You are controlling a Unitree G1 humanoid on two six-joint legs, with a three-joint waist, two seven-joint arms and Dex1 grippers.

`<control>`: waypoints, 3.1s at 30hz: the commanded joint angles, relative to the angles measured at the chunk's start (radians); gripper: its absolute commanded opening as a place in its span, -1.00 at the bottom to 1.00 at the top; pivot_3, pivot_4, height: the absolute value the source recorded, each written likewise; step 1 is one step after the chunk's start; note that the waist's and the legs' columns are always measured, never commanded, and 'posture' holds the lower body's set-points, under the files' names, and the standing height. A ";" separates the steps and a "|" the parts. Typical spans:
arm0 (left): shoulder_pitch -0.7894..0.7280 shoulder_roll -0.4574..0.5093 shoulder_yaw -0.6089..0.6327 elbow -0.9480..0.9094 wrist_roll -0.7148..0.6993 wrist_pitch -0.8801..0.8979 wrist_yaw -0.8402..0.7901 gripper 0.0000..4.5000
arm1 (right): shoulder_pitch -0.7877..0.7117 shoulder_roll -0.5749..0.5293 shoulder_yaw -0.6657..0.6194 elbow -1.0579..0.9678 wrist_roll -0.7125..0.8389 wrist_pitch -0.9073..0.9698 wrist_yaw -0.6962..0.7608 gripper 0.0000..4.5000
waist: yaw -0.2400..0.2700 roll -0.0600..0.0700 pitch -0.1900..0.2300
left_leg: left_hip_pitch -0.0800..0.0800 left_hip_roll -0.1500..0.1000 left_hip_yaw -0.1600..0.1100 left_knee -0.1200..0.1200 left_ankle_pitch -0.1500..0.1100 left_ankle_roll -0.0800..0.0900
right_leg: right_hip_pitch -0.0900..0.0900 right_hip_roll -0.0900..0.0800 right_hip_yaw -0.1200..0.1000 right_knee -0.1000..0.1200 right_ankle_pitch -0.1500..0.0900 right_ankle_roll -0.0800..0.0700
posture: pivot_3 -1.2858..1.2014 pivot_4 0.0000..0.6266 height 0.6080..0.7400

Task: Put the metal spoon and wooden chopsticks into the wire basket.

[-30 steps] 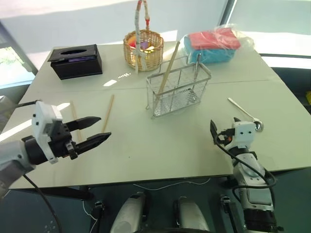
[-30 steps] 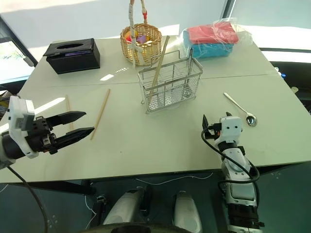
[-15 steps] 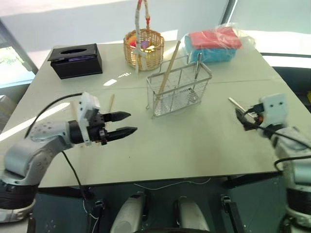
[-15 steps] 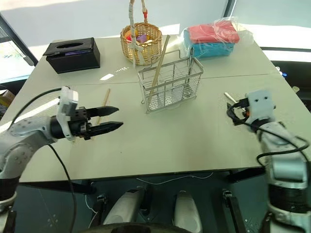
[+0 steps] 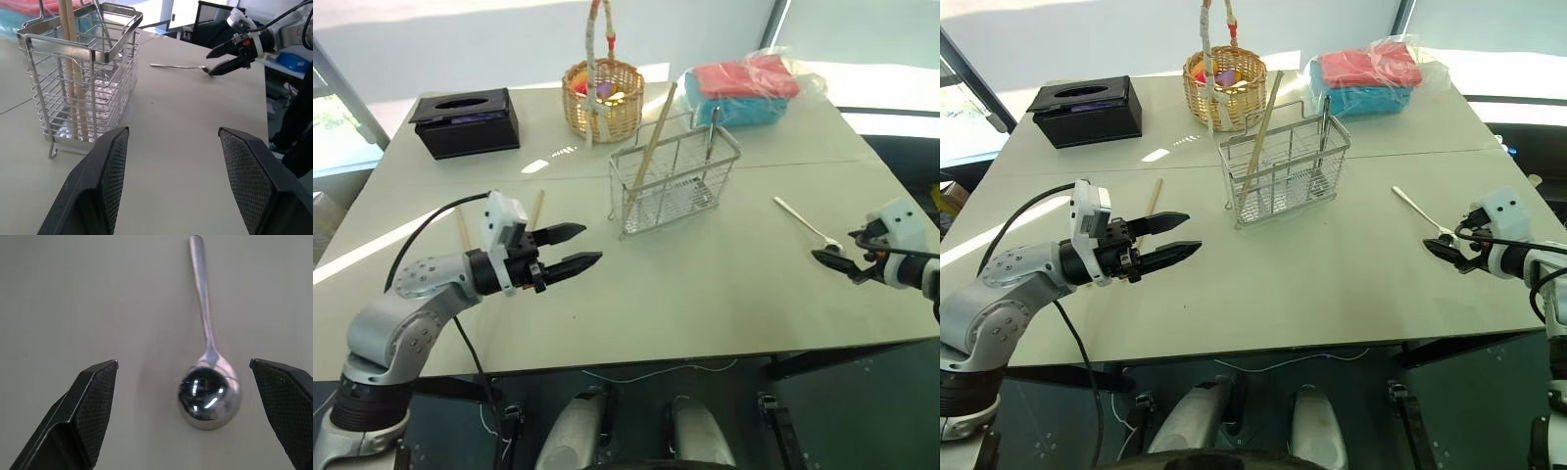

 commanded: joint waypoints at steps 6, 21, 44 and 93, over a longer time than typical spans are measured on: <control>0.038 -0.019 0.044 -0.097 -0.021 0.013 0.074 0.36 | -0.151 0.083 0.083 0.150 -0.062 -0.151 0.004 1.00 | 0.000 0.000 0.000 | 0.000 0.000 0.000 0.000 0.000 0.000 | 0.000 0.000 0.000 0.000 0.000 0.000 | 0.03 -0.52 1.00; 0.093 -0.033 0.098 -0.190 -0.082 0.050 0.184 0.36 | -0.315 0.110 0.112 0.457 -0.129 -0.307 -0.033 1.00 | 0.004 0.000 0.000 | 0.001 -0.001 0.000 0.001 0.000 -0.001 | 0.001 0.000 0.000 0.000 0.001 0.001 | 0.03 -0.52 1.00; 0.083 -0.050 0.114 -0.205 -0.071 0.029 0.255 0.36 | -0.419 0.137 0.121 0.573 -0.132 -0.148 -0.006 1.00 | 0.003 0.000 0.000 | 0.001 -0.001 0.000 0.002 -0.001 -0.002 | 0.002 0.000 0.000 0.000 0.001 0.001 | 0.03 -0.52 1.00; 0.001 -0.030 0.168 -0.105 -0.116 -0.006 0.177 0.37 | -0.552 0.624 -0.041 -0.308 0.100 -0.120 -0.518 -0.97 | -0.007 0.000 0.001 | -0.001 -0.001 0.000 -0.002 0.001 -0.002 | -0.007 0.001 0.001 0.004 0.003 0.003 | 0.03 -0.52 1.00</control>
